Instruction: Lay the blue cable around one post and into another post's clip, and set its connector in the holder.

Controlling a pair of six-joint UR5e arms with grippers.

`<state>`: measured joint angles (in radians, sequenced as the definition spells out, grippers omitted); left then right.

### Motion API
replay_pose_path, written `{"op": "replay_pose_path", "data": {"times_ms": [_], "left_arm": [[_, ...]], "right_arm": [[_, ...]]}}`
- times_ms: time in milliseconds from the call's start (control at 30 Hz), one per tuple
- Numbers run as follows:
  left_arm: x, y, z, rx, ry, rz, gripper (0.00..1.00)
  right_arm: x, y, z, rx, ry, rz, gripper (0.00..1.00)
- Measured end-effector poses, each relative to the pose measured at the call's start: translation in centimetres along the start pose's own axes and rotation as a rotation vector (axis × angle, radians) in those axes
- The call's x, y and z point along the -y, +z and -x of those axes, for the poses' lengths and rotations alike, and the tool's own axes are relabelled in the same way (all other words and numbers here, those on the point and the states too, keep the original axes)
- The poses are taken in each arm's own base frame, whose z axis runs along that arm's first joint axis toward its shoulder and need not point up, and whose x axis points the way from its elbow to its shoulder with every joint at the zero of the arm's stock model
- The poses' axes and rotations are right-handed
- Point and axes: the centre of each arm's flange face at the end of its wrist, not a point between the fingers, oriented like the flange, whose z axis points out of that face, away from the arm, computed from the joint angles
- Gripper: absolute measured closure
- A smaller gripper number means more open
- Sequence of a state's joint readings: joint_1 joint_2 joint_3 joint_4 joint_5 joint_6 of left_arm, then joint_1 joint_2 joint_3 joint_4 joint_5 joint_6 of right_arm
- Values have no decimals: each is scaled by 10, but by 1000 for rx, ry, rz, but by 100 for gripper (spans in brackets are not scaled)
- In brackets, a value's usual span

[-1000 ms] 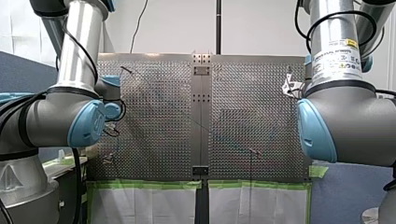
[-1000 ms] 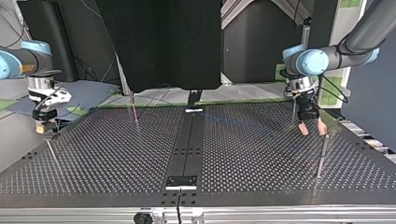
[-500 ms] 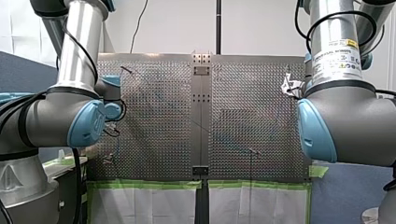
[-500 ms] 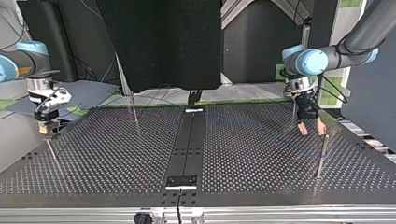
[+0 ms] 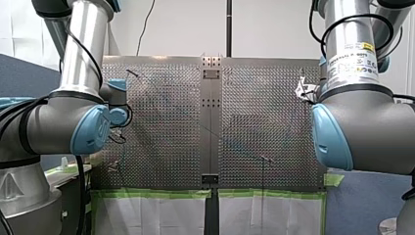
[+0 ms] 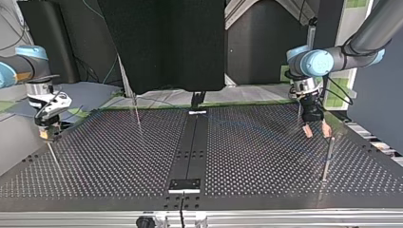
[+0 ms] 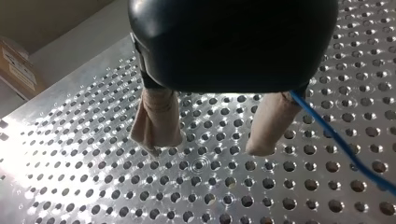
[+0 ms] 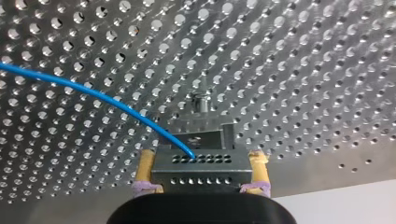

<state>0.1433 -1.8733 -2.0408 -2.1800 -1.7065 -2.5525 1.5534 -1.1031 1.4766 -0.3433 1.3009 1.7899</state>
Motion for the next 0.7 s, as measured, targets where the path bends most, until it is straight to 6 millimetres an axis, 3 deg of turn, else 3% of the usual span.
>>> {"op": "replay_pose_path", "data": {"times_ms": [167,700], "left_arm": [[0,0,0,0,0,-1,0],[1,0,-1,-3,1,-3,0]], "right_arm": [[-1,7,6,15,-9,-5,100],[-1,15,-1,-1,-34,-44,100]]}}
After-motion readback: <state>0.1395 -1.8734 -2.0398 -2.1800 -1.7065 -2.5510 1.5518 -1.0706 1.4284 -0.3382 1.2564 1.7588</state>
